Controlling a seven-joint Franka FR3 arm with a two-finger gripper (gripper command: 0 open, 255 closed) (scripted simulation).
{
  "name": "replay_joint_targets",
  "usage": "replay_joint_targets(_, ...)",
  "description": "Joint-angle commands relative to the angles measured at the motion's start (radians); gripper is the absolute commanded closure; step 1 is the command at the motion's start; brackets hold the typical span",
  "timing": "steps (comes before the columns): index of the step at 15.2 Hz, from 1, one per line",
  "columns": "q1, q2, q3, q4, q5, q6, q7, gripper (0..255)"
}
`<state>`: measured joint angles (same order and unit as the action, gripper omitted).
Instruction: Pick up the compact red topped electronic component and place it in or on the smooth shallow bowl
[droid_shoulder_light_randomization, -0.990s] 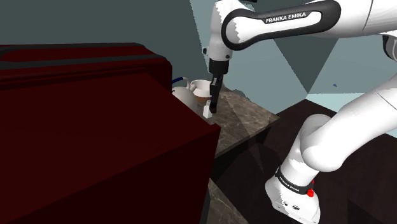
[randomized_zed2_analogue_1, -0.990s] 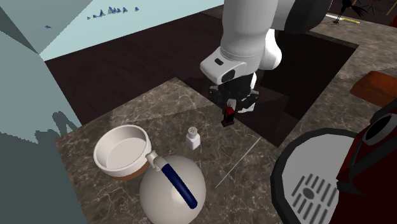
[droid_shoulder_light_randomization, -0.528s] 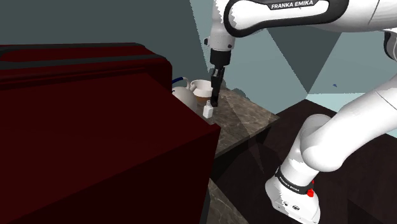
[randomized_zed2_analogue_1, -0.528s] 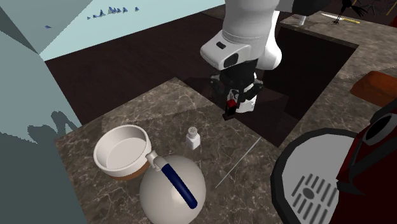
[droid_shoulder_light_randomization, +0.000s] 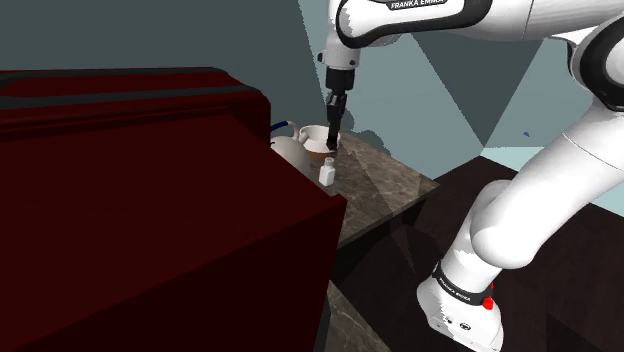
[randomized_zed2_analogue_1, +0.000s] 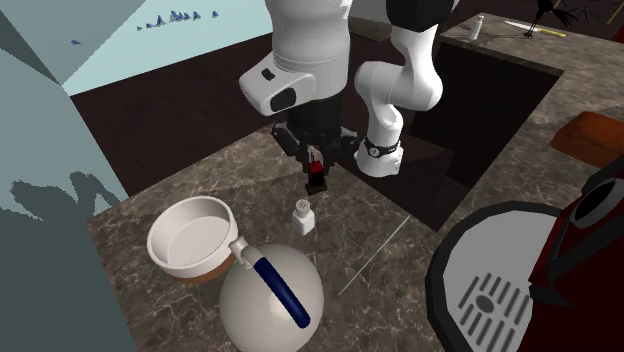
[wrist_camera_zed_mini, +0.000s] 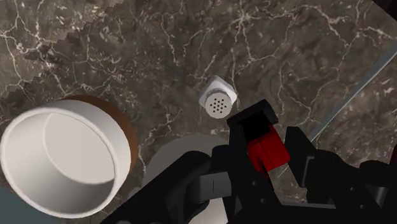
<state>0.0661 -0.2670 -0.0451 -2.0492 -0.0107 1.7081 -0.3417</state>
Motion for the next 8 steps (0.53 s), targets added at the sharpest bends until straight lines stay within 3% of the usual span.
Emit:
replay_joint_targets(1, -0.015, 0.054, -0.025, 0.068, -0.007, -0.013, -0.039, 255)
replay_joint_targets(8, -0.067, 0.271, -0.096, 0.321, -0.001, -0.049, -0.167, 255)
